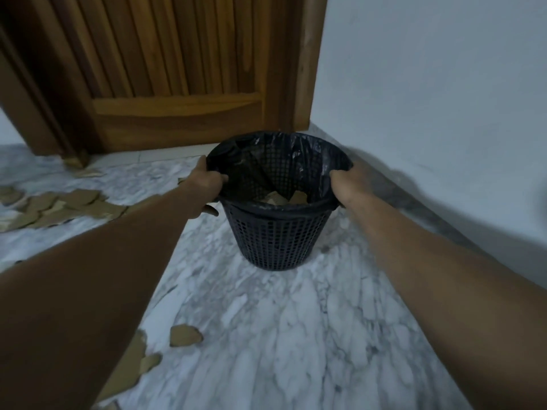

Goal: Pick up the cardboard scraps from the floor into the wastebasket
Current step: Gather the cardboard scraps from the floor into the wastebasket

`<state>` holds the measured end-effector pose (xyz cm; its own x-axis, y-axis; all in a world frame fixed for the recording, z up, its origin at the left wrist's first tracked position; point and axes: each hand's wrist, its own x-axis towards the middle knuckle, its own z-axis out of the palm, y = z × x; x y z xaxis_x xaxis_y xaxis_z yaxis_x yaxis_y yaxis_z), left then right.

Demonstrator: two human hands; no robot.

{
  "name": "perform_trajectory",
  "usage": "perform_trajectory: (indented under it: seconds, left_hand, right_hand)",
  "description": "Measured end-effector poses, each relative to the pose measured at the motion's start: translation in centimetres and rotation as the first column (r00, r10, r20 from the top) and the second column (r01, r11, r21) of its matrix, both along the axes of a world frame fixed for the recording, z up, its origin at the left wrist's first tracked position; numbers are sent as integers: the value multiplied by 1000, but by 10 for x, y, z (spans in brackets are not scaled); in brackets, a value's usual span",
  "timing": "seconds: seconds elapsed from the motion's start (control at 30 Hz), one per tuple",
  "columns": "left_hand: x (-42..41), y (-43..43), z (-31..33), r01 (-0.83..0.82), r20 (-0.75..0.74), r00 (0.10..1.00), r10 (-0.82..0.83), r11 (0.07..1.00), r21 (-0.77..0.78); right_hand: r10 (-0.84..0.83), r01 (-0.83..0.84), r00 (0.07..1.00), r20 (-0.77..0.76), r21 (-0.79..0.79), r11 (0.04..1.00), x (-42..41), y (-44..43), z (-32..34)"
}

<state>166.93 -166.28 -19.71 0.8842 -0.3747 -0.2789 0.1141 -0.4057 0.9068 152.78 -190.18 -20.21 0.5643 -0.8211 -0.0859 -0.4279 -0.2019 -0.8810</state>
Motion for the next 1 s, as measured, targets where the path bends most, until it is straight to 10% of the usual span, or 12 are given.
perform_trajectory:
  seconds: [0.27, 0.5, 0.77, 1.0]
  left_hand:
    - [-20, 45, -6, 72, 43, 996, -79, 987, 144]
    - [-84, 190, -74, -209, 432, 900, 60, 929, 304]
    - [-192, 350, -198, -265, 309, 950, 39, 622, 737]
    - [-230, 369, -241, -353, 366, 928, 76, 496, 793]
  right_hand:
    - [-28, -20, 991, -132, -353, 936, -12, 69, 19]
    - [324, -245, 945, -40, -742, 624, -29, 204, -6]
    - [580, -784, 613, -536, -323, 529, -21, 309, -139]
    - [551, -853, 435, -712, -130, 505, -13, 373, -218]
